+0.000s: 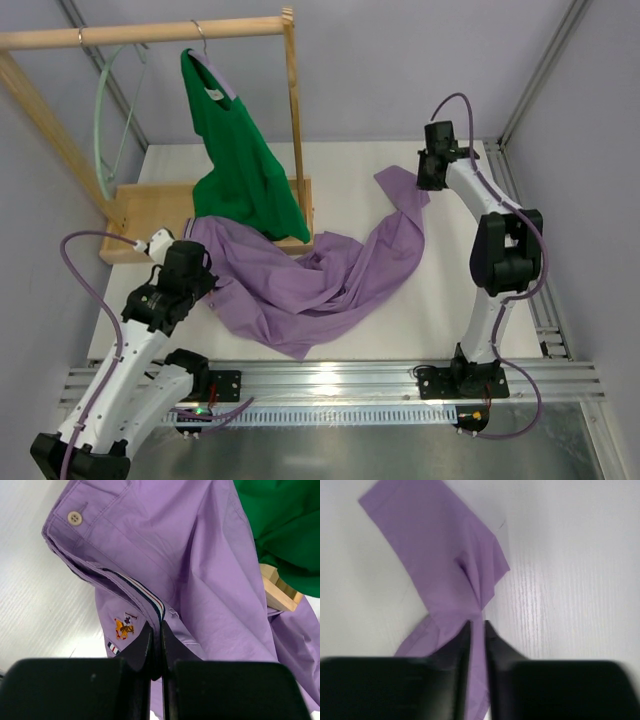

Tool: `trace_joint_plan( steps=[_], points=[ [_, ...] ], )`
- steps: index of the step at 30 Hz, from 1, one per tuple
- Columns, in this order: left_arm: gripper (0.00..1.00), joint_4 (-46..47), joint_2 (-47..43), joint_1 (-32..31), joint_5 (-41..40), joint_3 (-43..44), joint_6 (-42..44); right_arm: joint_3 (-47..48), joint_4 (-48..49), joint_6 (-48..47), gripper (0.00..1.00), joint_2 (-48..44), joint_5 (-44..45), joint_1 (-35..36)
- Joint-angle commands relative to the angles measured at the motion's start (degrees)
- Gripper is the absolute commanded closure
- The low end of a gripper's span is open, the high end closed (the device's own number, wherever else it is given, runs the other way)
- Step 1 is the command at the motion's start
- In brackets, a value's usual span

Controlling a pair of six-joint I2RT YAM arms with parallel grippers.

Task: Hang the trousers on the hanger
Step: Fold the trousers

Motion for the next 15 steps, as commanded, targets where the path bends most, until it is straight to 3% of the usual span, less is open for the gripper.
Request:
trace_joint_plan(
  steps=[1,5,9,15],
  points=[
    [1.00,2.23,-1.44,0.48,1.95,-1.15,0.06,-1.02,2.31,-2.08,0.61,-4.60,-9.65,-0.32],
    [0.99,4.08,-2.41,0.48,5.02,-2.29,0.49,-3.56,5.99,-2.62,0.41,-3.36,-13.82,-0.24],
    [0.99,5.31,-3.29,0.48,7.05,-4.05,0.15,-4.28,11.17,-3.49,0.40,-2.49,-11.98,0.29],
    [1.00,6.54,-2.67,0.48,8.72,-5.37,-0.82,-6.21,20.41,-12.52,0.50,-2.32,-7.52,5.64]
  ],
)
